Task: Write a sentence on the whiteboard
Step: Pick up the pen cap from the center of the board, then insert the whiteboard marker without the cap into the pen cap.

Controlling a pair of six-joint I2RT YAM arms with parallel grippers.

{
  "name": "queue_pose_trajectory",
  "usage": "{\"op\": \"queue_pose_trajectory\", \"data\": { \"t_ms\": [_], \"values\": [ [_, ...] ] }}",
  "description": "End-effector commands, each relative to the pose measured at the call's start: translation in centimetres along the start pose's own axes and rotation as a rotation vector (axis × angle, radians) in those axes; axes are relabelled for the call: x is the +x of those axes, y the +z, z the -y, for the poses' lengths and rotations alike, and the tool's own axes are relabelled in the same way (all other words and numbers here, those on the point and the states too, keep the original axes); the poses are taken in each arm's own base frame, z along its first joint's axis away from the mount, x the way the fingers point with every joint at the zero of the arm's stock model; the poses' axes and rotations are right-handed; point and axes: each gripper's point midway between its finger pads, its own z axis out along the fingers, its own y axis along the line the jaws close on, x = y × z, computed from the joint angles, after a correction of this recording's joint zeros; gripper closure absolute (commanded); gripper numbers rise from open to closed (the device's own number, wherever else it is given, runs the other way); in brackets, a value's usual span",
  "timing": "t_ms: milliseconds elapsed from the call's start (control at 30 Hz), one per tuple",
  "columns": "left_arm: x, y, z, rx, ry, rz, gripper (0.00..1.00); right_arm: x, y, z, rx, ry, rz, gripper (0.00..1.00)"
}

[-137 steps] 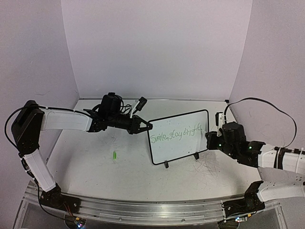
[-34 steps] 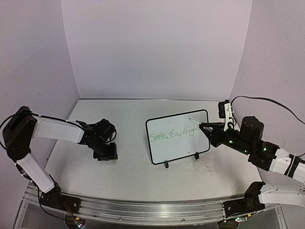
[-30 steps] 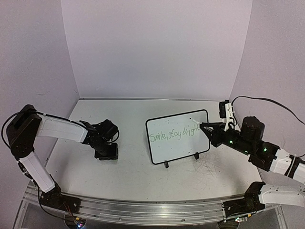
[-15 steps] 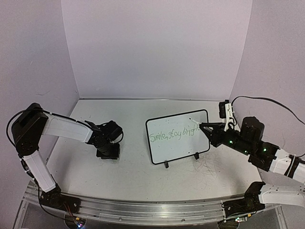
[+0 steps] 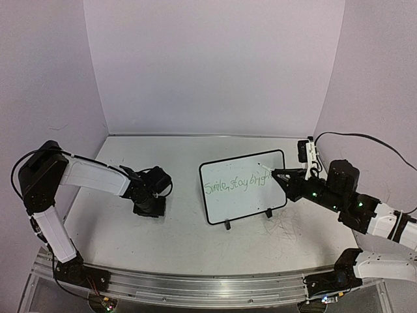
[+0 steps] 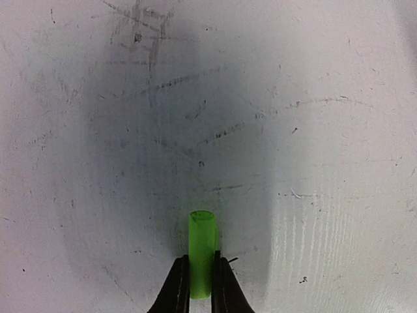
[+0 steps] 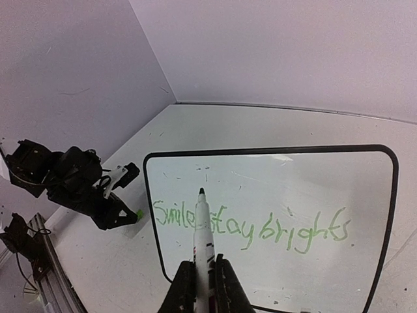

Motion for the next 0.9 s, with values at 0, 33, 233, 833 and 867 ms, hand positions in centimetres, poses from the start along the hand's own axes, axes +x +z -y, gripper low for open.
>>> {"op": "queue_pose_trajectory", "data": {
  "t_ms": [0, 33, 233, 833, 867],
  "values": [
    [0.2, -0.2, -0.3, -0.015, 0.046, 0.004, 1.00, -1.0, 0.1, -0.4, -0.018, 0.007, 0.034, 0.96],
    [-0.3, -0.9, -0.2, -0.005, 0.053, 0.021, 1.00, -1.0, 0.1, -0.3, -0.015, 0.007, 0.031, 0.96],
    [-4.4, -8.8, 1.3, 0.104, 0.152, 0.204, 1.00, -0.9, 0.1, 0.6, 0.053, -0.040, -0.013, 1.00],
    [-5.2, -28.3, 9.7, 0.526, 0.935, 0.691, 1.00, 1.2, 3.7, -7.0, -0.307, -0.094, -0.303, 1.00],
    [-4.6, -27.7, 10.3, 0.537, 0.971, 0.680, 1.00, 1.5, 3.8, -7.6, -0.335, -0.094, -0.318, 1.00]
  ]
}}
